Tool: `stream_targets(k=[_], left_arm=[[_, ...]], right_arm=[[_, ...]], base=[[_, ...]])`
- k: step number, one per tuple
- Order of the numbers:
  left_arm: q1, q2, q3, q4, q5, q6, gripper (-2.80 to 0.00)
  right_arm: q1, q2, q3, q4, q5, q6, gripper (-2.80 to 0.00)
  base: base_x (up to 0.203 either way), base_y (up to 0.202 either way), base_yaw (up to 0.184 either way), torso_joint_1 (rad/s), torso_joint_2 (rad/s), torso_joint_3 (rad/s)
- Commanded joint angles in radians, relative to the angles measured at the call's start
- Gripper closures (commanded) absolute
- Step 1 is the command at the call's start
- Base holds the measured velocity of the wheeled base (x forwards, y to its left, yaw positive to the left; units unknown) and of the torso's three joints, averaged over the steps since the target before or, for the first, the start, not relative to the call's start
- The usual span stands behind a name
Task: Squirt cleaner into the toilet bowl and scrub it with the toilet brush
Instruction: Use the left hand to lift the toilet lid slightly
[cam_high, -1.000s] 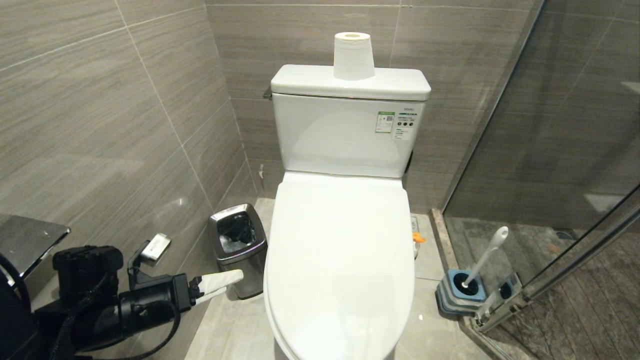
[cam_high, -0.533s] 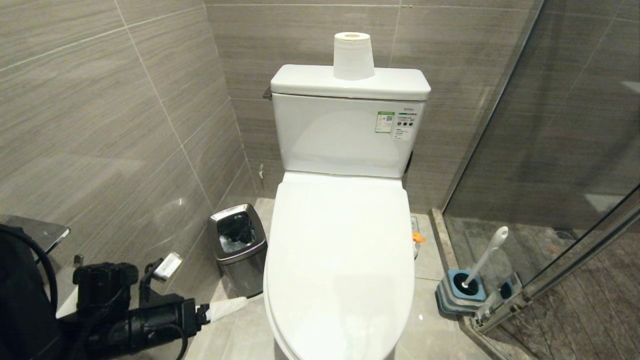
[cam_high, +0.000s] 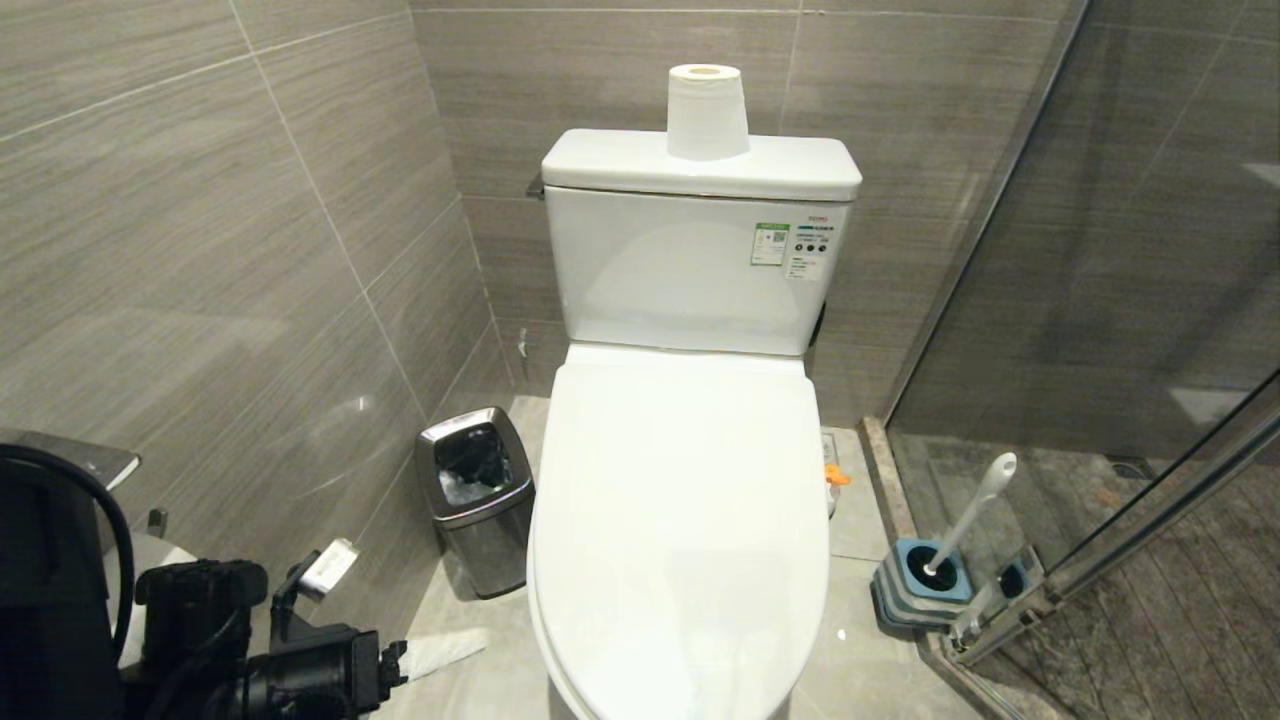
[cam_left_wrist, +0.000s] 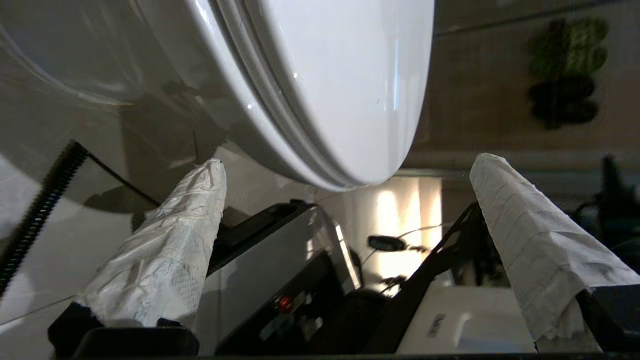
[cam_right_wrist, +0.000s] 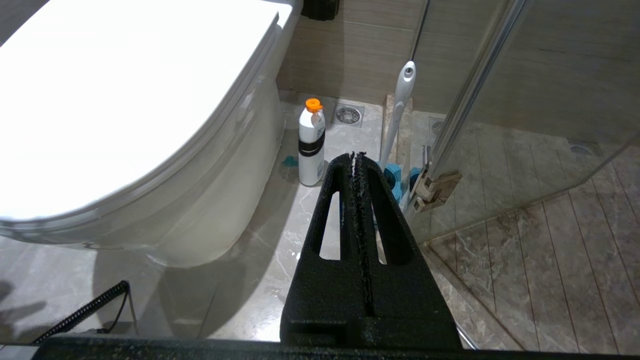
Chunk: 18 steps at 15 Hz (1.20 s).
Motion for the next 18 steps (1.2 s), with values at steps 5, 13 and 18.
stream_targets(k=[5, 13, 18], left_arm=[[-0.021, -0.057, -0.239, 0.215, 0.010, -0.214, -2.80], [-0.030, -0.036, -0.500, 0.597, 0.068, -0.090, -2.80], [-0.081, -0.034, -0.496, 0.600, 0.046, -0.084, -2.80]], right_arm=[[0.000, -0.001, 0.001, 0.000, 0.000, 0.000, 0.00], [0.000, -0.001, 0.001, 0.000, 0.000, 0.000, 0.00], [0.000, -0.002, 0.002, 0.000, 0.000, 0.000, 0.00]], base=[[0.000, 0.000, 0.000, 0.000, 0.00, 0.000], [0.000, 0.000, 0.000, 0.000, 0.00, 0.000], [0.000, 0.000, 0.000, 0.000, 0.00, 0.000]])
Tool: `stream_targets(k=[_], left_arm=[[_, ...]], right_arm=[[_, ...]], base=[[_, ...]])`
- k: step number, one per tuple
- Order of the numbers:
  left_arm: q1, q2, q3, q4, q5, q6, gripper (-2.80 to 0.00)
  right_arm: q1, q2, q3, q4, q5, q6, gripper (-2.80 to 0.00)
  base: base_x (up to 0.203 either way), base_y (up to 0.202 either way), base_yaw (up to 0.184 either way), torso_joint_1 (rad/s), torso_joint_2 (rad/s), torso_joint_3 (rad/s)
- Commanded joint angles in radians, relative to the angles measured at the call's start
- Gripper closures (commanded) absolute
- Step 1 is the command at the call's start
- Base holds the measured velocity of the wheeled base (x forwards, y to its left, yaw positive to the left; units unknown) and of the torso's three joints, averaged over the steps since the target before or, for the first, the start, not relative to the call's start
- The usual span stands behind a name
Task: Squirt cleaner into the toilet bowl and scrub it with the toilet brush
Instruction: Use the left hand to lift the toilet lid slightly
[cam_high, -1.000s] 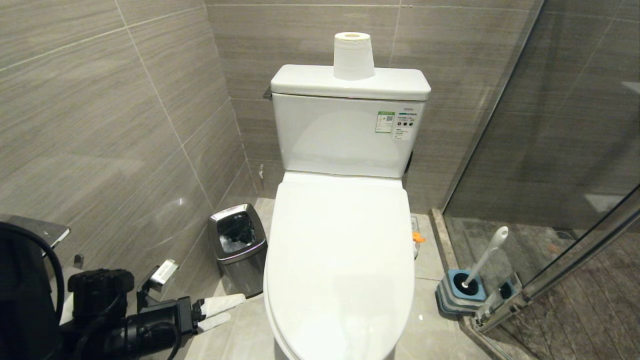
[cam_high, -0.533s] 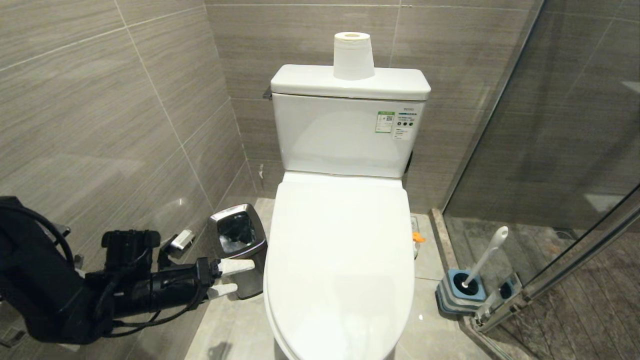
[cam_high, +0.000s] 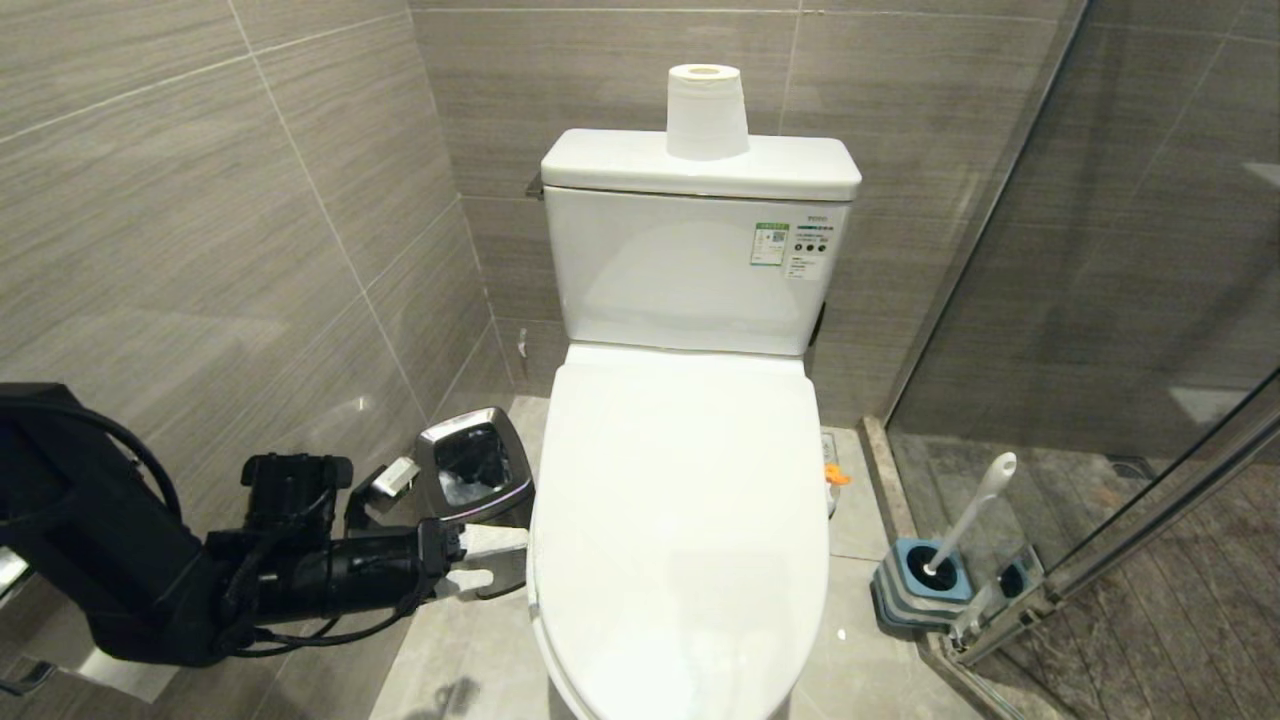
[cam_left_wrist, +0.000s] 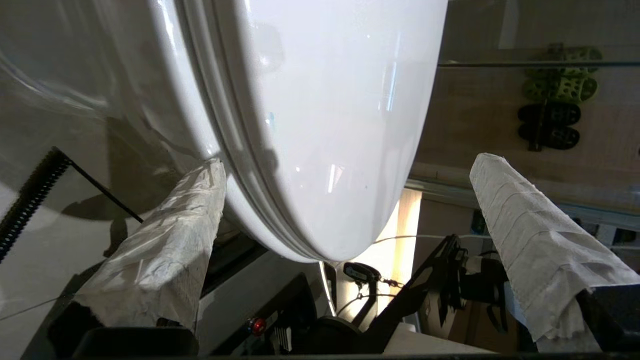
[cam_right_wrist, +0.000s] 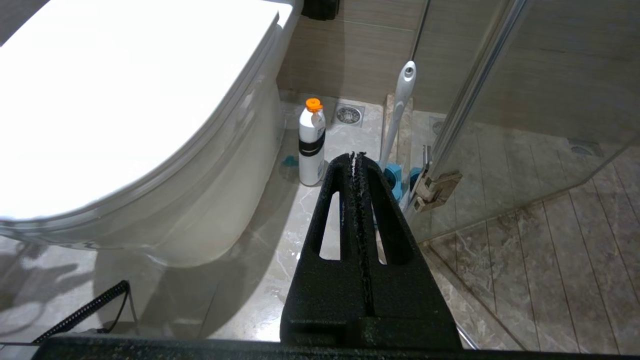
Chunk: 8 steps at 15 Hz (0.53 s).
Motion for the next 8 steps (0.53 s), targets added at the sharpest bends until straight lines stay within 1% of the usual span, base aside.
stream_targets(k=[1, 5, 8], left_arm=[[-0.026, 0.004, 0.004, -0.003, -0.008, -0.006, -2.80], [-0.050, 0.025, 0.004, -0.006, -0.007, -0.003, -2.80], [-0.062, 0.042, -0.004, -0.015, 0.008, 0.013, -2.80]], right_arm=[[0.000, -0.001, 0.002, 0.000, 0.000, 0.000, 0.00], [0.000, -0.002, 0.002, 0.000, 0.000, 0.000, 0.00], [0.000, -0.002, 0.001, 0.000, 0.000, 0.000, 0.00]], base=[[0.000, 0.000, 0.000, 0.000, 0.00, 0.000], [0.000, 0.000, 0.000, 0.000, 0.00, 0.000], [0.000, 0.000, 0.000, 0.000, 0.00, 0.000]])
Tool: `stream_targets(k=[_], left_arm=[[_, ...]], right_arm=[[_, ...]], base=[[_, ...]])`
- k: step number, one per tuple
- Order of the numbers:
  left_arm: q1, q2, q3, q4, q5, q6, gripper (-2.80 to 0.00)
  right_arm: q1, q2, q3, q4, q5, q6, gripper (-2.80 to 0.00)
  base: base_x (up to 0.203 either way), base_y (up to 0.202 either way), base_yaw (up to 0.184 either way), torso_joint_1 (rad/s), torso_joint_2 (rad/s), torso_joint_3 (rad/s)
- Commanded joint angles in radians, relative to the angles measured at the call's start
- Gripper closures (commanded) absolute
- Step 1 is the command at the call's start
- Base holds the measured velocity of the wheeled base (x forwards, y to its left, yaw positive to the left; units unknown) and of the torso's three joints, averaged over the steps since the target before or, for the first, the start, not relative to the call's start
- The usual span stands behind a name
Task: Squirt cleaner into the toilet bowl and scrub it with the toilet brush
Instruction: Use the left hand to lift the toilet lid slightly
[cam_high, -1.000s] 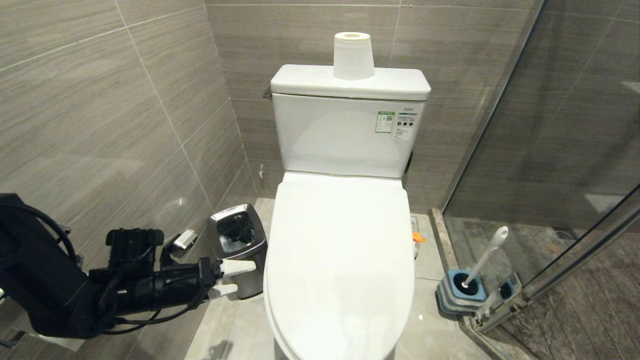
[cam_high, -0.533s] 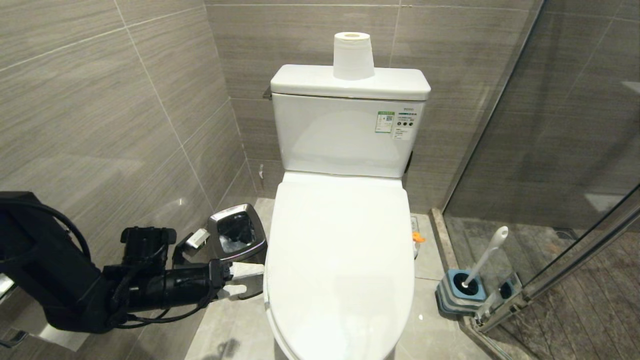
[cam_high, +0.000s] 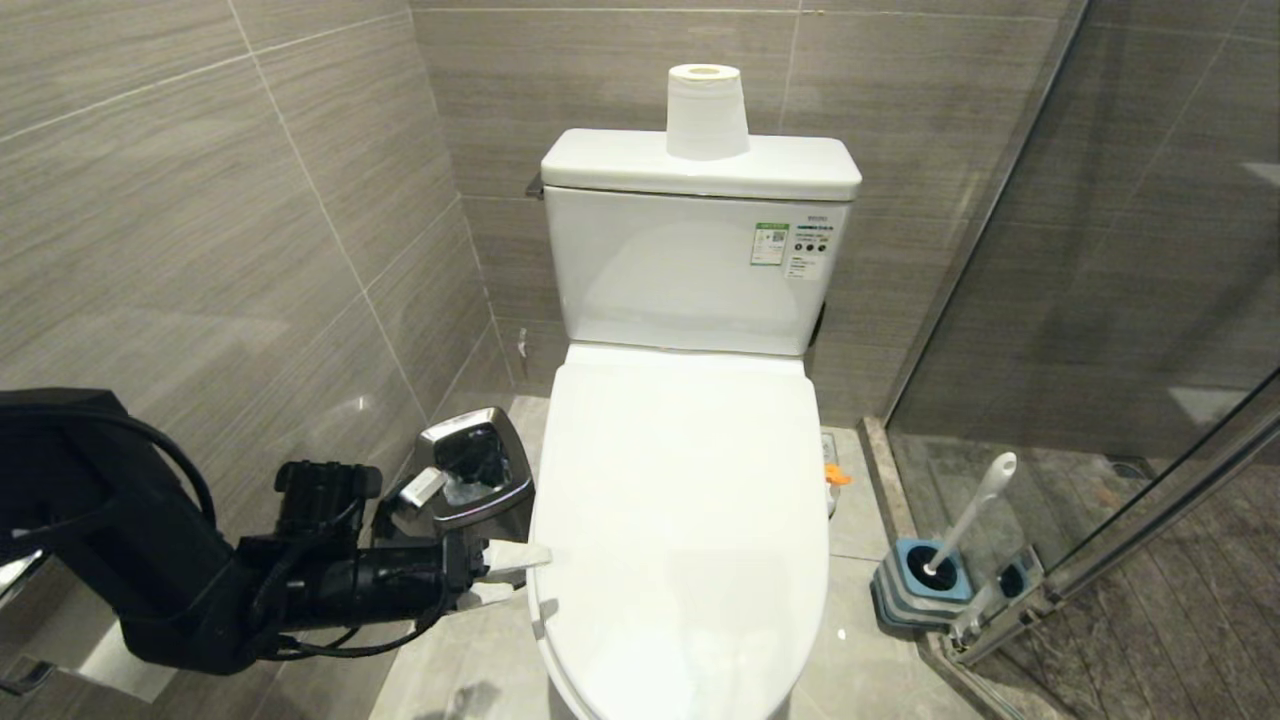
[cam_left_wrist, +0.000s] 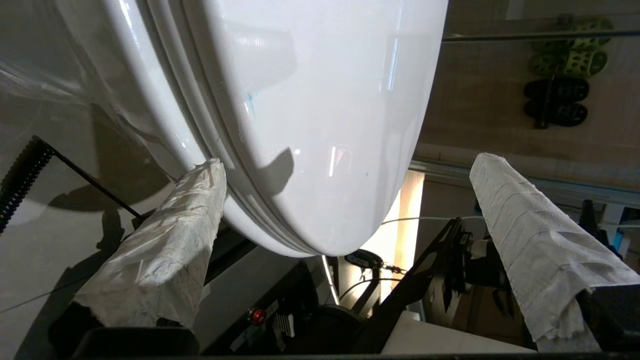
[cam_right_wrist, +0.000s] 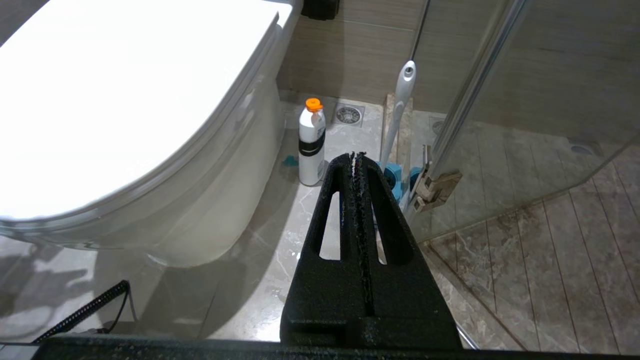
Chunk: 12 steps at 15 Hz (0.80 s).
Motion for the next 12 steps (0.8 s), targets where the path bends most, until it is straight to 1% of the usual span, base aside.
stream_targets(k=[1, 2, 3, 9, 12], left_arm=[[-0.006, 0.017, -0.006, -0.005, -0.002, 0.030, -2.80], [-0.012, 0.022, -0.005, -0.005, -0.002, 0.059, -2.80], [-0.018, 0.023, -0.005, -0.005, 0.001, 0.069, -2.80], [-0.026, 0.049, -0.028, -0.005, 0.026, 0.082, -2.80], [-0.033, 0.062, -0.030, -0.005, 0.037, 0.119, -2.80]], right_arm=[[0.000, -0.002, 0.002, 0.000, -0.001, 0.000, 0.00], [0.000, -0.002, 0.002, 0.000, -0.001, 0.000, 0.00], [0.000, -0.001, 0.001, 0.000, -0.001, 0.000, 0.00], [0.002, 0.000, 0.002, 0.000, -0.001, 0.000, 0.00], [0.000, -0.001, 0.002, 0.000, -0.001, 0.000, 0.00]], base=[[0.000, 0.000, 0.000, 0.000, 0.00, 0.000], [0.000, 0.000, 0.000, 0.000, 0.00, 0.000], [0.000, 0.000, 0.000, 0.000, 0.00, 0.000], [0.000, 0.000, 0.000, 0.000, 0.00, 0.000], [0.000, 0.000, 0.000, 0.000, 0.00, 0.000]])
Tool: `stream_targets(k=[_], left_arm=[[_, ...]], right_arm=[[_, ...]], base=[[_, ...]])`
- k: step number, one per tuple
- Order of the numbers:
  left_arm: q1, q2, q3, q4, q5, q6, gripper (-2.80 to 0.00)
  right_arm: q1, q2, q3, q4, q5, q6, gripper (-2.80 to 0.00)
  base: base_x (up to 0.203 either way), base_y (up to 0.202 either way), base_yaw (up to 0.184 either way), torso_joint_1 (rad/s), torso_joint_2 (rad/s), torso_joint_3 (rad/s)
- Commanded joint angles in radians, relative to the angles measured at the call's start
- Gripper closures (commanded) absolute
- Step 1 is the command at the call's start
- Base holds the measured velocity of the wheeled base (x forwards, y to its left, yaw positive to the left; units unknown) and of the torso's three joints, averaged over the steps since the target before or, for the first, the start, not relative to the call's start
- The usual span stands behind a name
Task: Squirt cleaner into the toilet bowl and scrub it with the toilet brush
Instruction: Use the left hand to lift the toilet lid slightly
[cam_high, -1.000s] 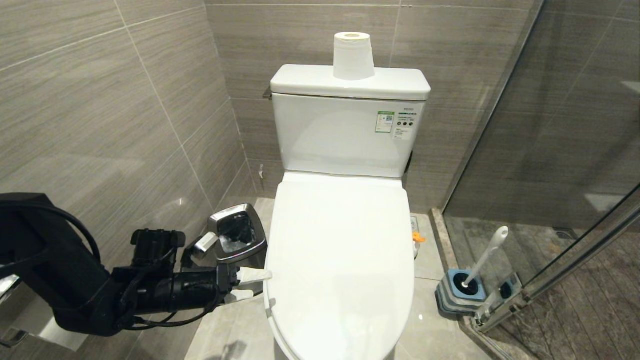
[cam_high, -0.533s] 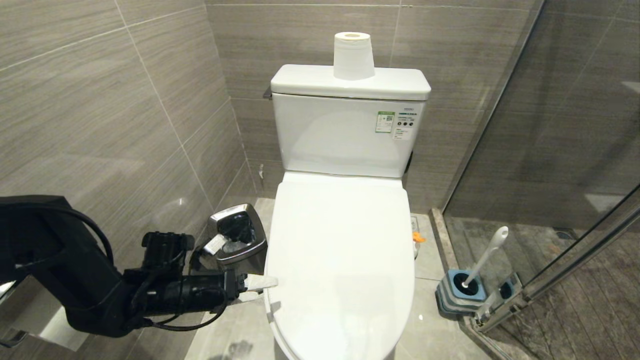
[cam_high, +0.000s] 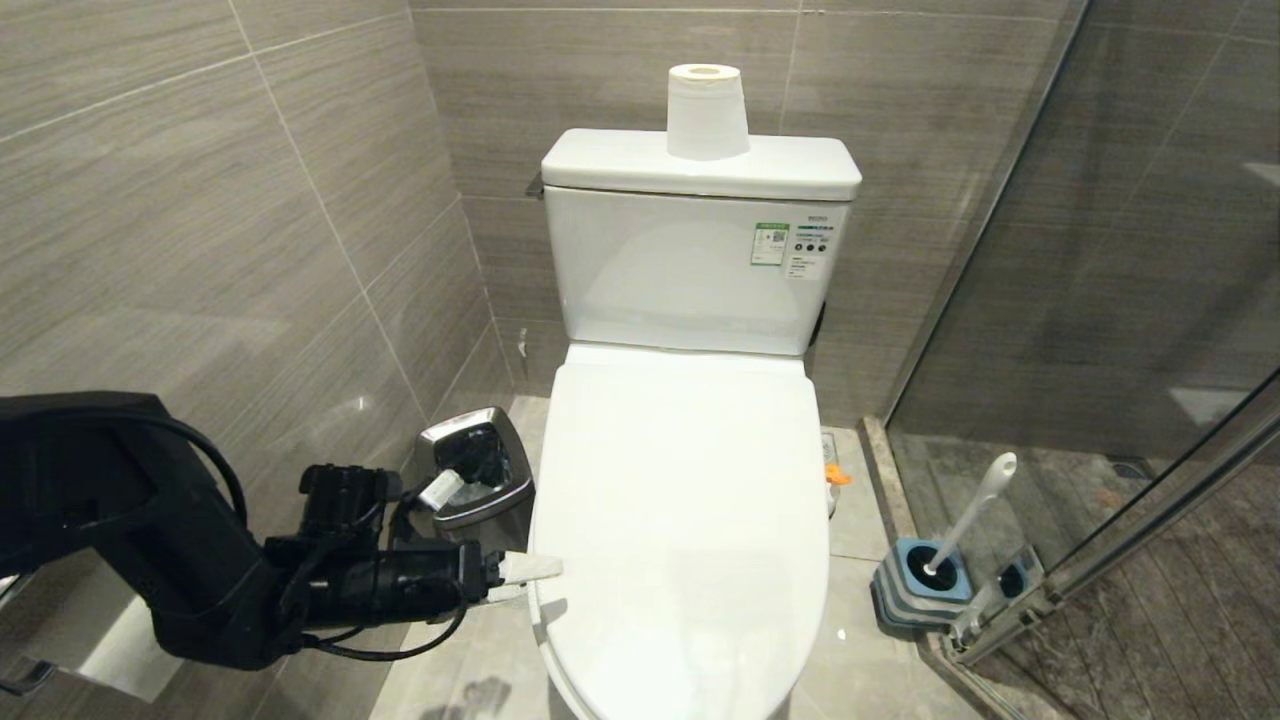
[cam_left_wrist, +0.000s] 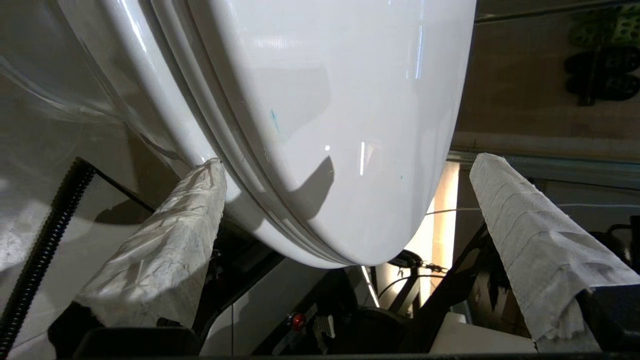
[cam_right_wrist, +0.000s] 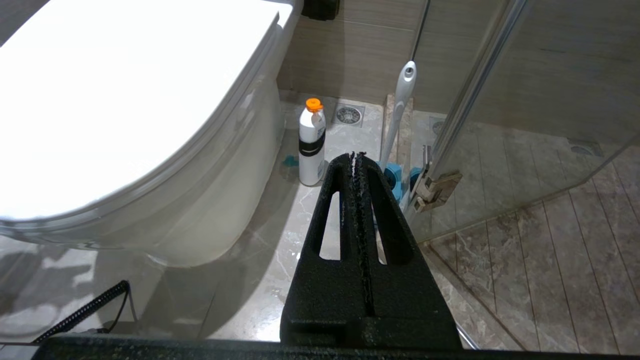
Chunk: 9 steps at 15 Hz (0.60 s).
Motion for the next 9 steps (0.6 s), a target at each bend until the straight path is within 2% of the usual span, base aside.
stream_targets(k=[1, 9], left_arm=[[-0.005, 0.013, -0.001, -0.004, -0.001, 0.005, -2.80], [-0.048, 0.022, -0.003, -0.004, 0.009, 0.019, -2.80]], right_arm=[[0.000, 0.000, 0.002, 0.000, 0.000, 0.000, 0.00], [0.000, -0.001, 0.002, 0.000, 0.000, 0.000, 0.00]], base=[[0.000, 0.000, 0.000, 0.000, 0.00, 0.000], [0.000, 0.000, 0.000, 0.000, 0.00, 0.000]])
